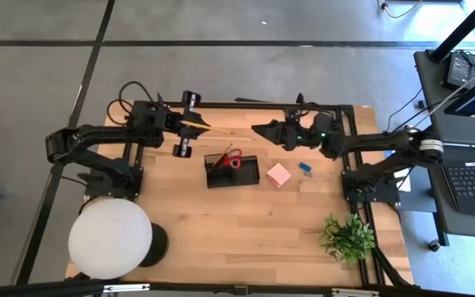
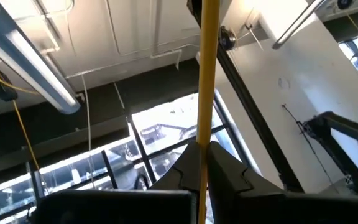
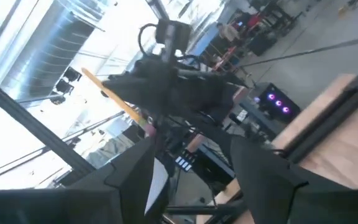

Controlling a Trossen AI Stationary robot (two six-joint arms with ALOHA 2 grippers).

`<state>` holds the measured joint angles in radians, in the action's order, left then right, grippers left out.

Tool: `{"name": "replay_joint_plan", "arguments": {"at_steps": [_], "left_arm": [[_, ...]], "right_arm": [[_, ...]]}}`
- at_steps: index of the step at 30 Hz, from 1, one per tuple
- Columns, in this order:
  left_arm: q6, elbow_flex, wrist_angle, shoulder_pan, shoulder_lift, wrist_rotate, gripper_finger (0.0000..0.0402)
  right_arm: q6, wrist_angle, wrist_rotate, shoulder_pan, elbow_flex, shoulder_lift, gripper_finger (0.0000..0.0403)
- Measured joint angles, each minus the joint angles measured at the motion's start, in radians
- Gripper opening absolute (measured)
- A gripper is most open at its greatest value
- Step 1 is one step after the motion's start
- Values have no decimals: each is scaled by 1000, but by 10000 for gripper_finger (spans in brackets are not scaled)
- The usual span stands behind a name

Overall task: Pick and place office supplies into organizer
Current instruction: Put the yellow pencil into the desk organizer

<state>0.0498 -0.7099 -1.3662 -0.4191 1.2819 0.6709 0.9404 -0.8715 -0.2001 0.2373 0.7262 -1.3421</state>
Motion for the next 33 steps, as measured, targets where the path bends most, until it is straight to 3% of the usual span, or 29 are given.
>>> {"name": "replay_joint_plan", "arguments": {"at_steps": [7,14,23,33], "left_arm": [[-1,1,-20,0,1,0,7],[-2,1,-27,0,0,0,8],[-2,1,-29,0,0,-1,8],[19,1,-30,0,0,-34,8]], "right_arm": [[-48,42,-40,-20,186,-111,216],[-76,107,-108,-22,284,-170,216],[-76,104,-179,-33,338,-201,216],[-82,103,-179,-32,338,-203,211]]}}
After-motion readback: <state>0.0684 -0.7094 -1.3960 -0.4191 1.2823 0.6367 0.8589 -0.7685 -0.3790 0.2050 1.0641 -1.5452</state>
